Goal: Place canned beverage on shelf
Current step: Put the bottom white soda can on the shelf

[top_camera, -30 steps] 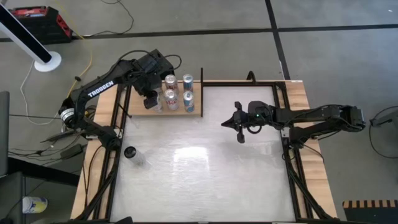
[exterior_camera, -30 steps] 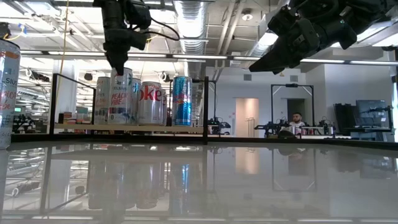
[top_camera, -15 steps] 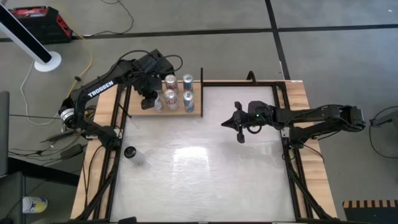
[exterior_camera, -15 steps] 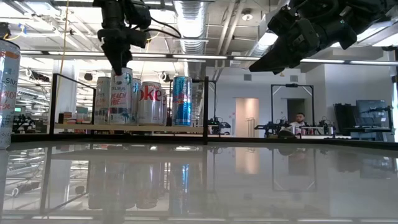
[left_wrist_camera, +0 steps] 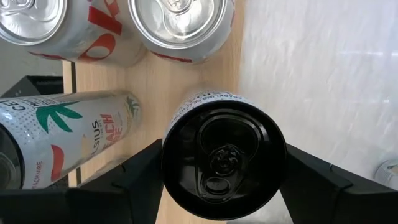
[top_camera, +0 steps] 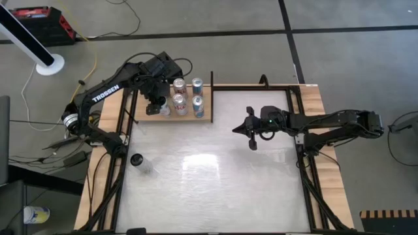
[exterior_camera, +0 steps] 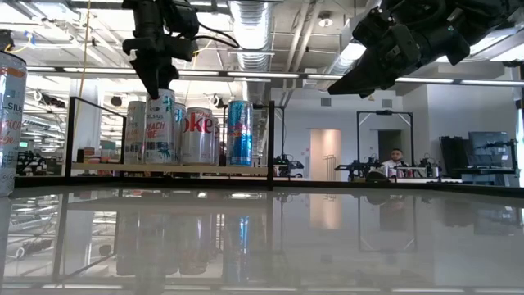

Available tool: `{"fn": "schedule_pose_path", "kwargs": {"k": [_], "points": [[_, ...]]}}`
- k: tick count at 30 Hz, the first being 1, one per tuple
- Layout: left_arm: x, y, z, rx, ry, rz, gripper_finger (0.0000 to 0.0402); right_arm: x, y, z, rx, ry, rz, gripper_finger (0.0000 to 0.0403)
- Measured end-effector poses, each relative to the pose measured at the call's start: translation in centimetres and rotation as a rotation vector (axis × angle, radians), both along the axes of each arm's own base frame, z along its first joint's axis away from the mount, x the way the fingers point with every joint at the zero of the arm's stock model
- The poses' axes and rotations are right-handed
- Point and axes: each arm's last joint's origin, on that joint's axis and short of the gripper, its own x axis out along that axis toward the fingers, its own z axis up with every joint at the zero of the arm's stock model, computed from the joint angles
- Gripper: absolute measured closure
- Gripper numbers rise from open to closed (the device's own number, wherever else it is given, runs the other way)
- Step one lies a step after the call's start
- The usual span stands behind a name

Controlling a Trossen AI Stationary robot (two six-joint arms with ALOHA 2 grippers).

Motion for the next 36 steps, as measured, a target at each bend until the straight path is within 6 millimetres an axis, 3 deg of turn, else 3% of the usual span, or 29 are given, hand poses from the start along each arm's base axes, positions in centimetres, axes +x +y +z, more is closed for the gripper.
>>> {"fn": "schedule_pose_path", "kwargs": {"k": [22, 36], "points": [[-0.20, -0.10, -0.05, 0.010, 0.037, -0.052, 0.0154, 0.00, 0.00, 0.00, -0.001, 0.000, 0.001, 0.0376], [-0.28, -0.15, -0.08, -0.010, 0.036, 0.026, 0.0139, -0.02, 0.05, -0.07, -0.005, 0.008, 0.005, 0.0376]]}}
